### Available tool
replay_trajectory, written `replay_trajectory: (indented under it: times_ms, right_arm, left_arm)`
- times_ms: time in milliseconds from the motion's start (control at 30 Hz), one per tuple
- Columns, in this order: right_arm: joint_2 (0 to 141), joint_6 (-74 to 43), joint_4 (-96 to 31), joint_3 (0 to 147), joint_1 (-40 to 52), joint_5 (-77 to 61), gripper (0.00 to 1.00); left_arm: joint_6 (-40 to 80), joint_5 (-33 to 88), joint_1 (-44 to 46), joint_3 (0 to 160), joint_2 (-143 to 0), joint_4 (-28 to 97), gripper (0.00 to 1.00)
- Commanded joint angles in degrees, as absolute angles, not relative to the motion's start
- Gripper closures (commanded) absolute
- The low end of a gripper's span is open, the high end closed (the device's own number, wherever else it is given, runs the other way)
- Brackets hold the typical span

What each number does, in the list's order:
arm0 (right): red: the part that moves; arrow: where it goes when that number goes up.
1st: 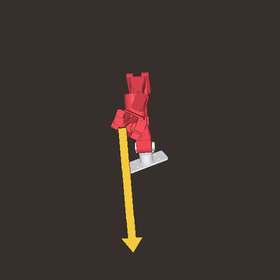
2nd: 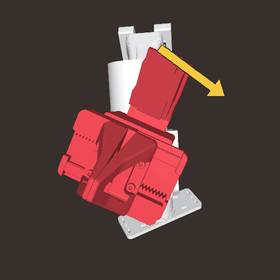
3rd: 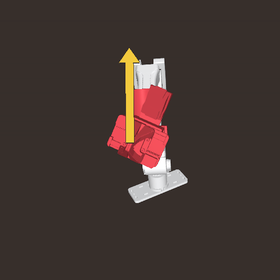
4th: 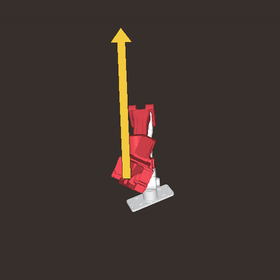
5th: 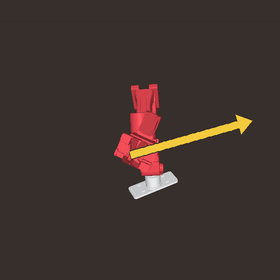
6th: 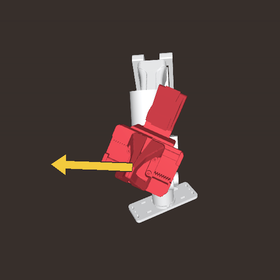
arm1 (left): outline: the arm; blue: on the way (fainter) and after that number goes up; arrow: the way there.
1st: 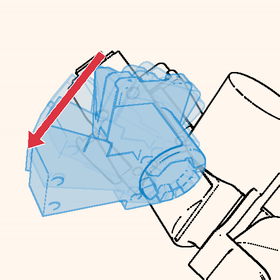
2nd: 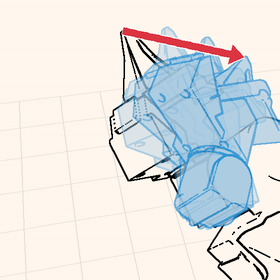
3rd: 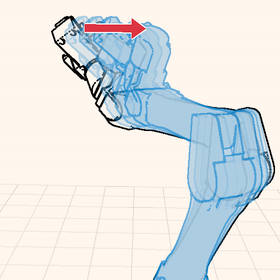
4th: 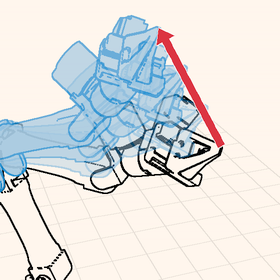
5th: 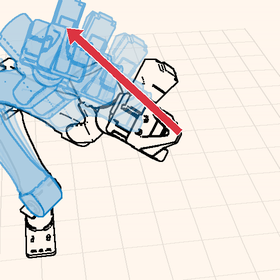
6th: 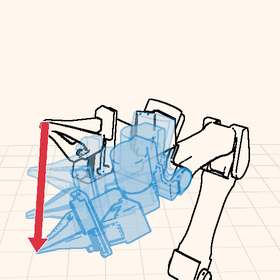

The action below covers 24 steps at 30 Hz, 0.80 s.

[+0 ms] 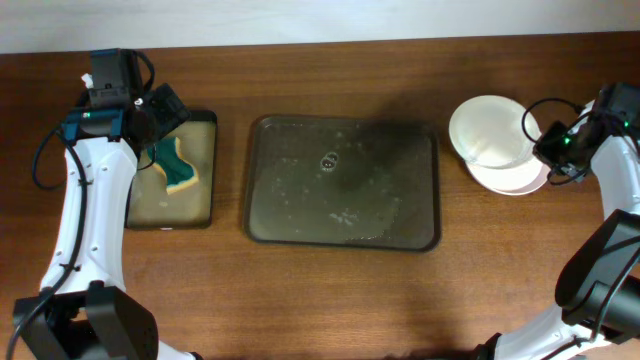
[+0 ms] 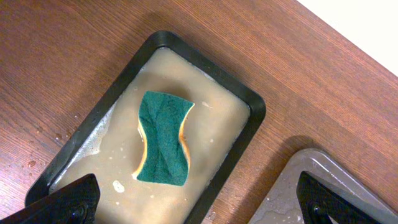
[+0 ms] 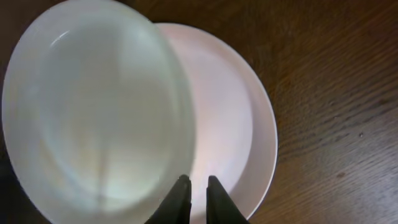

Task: Clean dirty plates on tray and stack at the side
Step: 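Lift the cream plate with the right gripper and stack it on the plates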

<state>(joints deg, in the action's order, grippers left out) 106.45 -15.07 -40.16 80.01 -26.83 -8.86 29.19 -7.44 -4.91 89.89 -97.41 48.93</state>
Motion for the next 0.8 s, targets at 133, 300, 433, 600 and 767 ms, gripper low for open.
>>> replay_trajectory:
  times_ms: [133,300,433,600,767]
  right_arm:
    - [106.45,-15.68,-38.70,79.61,-26.94,-10.17,0.89]
    - [107.35,-12.69,-35.68,79.59,-23.77,-12.08,0.96]
    - [112.38,-12.69,-33.98,79.59,-21.50,-9.50,0.96]
    - [116.44,-12.95,-34.50,79.59,-21.45,-1.78,0.96]
    - [114.61,-16.51,-38.87,79.61,-21.45,8.23,0.96]
  left_arm:
    - [29.08,-7.27,-5.04,90.00,-97.76,48.97,0.01]
    - [29.10,-7.27,-5.04,90.00,-97.76,48.97,0.01]
    - [29.08,-7.27,-5.04,90.00,-97.76,48.97,0.01]
    - [29.10,-7.27,-5.04,90.00,-97.76,48.97,0.01]
    - [29.10,-7.27,-5.04,90.00,-97.76,48.97,0.01]
